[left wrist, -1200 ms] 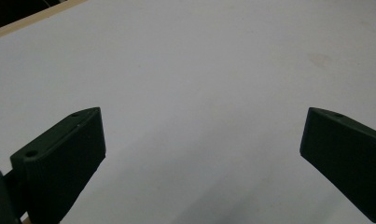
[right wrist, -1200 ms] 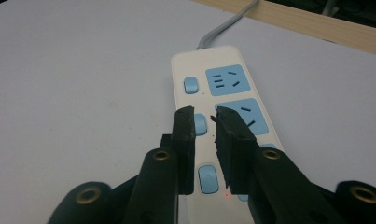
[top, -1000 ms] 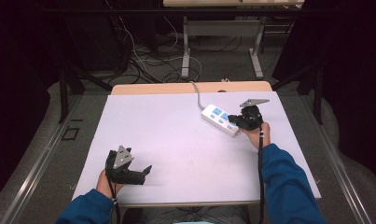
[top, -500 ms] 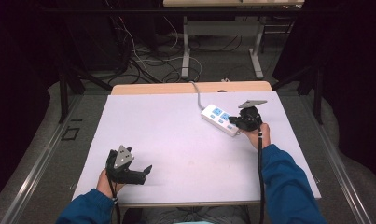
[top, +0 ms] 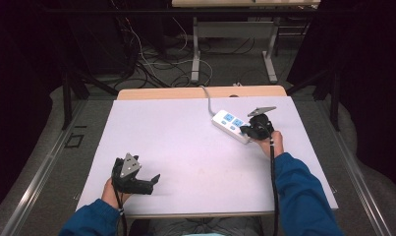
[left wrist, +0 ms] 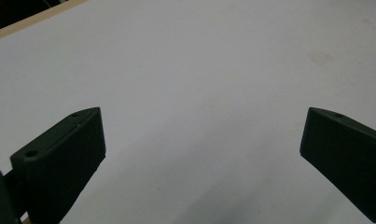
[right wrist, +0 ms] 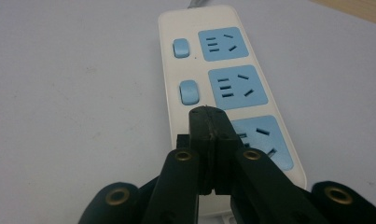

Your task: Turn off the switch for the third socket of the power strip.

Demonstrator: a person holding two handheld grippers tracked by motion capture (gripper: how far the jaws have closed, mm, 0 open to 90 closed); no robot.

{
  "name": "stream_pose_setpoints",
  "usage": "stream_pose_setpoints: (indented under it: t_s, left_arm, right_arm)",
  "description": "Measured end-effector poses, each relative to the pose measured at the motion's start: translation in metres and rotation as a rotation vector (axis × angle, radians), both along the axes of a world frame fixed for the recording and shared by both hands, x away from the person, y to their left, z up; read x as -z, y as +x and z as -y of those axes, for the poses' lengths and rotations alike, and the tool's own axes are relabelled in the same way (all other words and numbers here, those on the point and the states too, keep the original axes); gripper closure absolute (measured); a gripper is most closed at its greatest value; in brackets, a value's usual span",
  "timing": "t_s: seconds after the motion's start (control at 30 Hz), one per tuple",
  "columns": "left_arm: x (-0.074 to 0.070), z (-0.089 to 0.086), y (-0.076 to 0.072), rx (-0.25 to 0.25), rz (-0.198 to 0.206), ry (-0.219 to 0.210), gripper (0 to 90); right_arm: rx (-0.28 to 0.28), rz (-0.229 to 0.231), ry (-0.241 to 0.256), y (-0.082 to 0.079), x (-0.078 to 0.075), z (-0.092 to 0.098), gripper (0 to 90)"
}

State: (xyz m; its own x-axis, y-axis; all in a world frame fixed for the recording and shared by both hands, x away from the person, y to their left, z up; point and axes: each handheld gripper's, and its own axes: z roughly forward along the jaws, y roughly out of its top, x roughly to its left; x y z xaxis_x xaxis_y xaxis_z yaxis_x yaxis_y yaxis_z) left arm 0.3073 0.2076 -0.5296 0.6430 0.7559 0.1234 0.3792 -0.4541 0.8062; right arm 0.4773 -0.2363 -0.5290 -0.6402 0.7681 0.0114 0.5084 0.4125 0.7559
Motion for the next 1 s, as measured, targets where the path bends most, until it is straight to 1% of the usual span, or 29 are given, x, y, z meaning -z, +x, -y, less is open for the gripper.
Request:
stream_pose_setpoints:
  t_s: [0.1, 0.13, 0.23, 0.3, 0.47, 0.57, 0.6, 0.63, 0.67, 0.7, 0.73, 0.83, 0.9, 1.0]
  left_arm:
    - [0.0001, 0.0002, -0.0002, 0.001, -0.003, -0.001, 0.1]
    - [-0.0005, 0.0, -0.0003, 0.004, -0.011, 0.003, 0.1]
    - [-0.0002, 0.0, 0.0, 0.005, -0.01, 0.001, 0.1]
    - [-0.0003, 0.0001, 0.0, 0.003, -0.01, 0.003, 0.1]
    - [-0.0004, 0.0, -0.0002, 0.005, -0.01, 0.007, 0.1]
    - [-0.0004, 0.0, -0.0002, 0.006, -0.01, 0.007, 0.1]
    - [0.0003, 0.0003, -0.0003, 0.002, -0.001, 0.001, 0.1]
    - [0.0003, 0.0003, -0.0003, 0.002, -0.001, 0.001, 0.1]
    - [0.0003, 0.0004, -0.0005, 0.001, -0.002, 0.0, 0.1]
    - [0.0002, 0.0005, -0.0006, 0.001, -0.001, 0.0, 0.1]
    - [0.0002, 0.0004, -0.0007, 0.001, -0.002, 0.001, 0.1]
    - [0.0001, 0.0, -0.0004, 0.001, 0.005, 0.006, 0.1]
    - [0.0002, -0.0002, -0.0006, 0.0, 0.002, 0.006, 0.1]
    - [0.0002, -0.0002, -0.0005, 0.0, 0.002, 0.006, 0.1]
  right_arm:
    - [0.012, -0.008, 0.002, -0.0006, 0.0005, -0.0011, 90.0]
    - [0.013, -0.007, -0.003, -0.0003, 0.0018, -0.0015, 90.0]
    - [0.021, -0.011, -0.009, -0.0004, 0.0022, -0.0014, 90.0]
    - [0.014, -0.005, -0.017, 0.0005, 0.0043, -0.0019, 90.0]
    - [0.01, -0.003, -0.015, 0.0, 0.0051, -0.0025, 90.0]
    - [0.019, 0.001, -0.031, -0.001, 0.0044, -0.004, 90.0]
    - [0.02, 0.001, -0.029, -0.0009, 0.0047, -0.0039, 90.0]
    - [0.012, 0.002, -0.021, -0.0004, 0.0054, -0.0031, 90.0]
    - [0.018, -0.006, -0.011, -0.0006, 0.0053, -0.0026, 90.0]
    - [0.015, 0.0, -0.012, -0.0003, 0.0057, -0.0016, 90.0]
    - [0.016, -0.008, -0.005, -0.0005, 0.0059, -0.0017, 90.0]
    - [0.013, -0.004, -0.008, -0.0003, 0.0058, -0.0012, 90.0]
    - [0.02, -0.004, 0.007, -0.0005, 0.0065, -0.0016, 90.0]
    - [0.023, -0.006, -0.008, -0.0011, 0.006, -0.0019, 90.0]
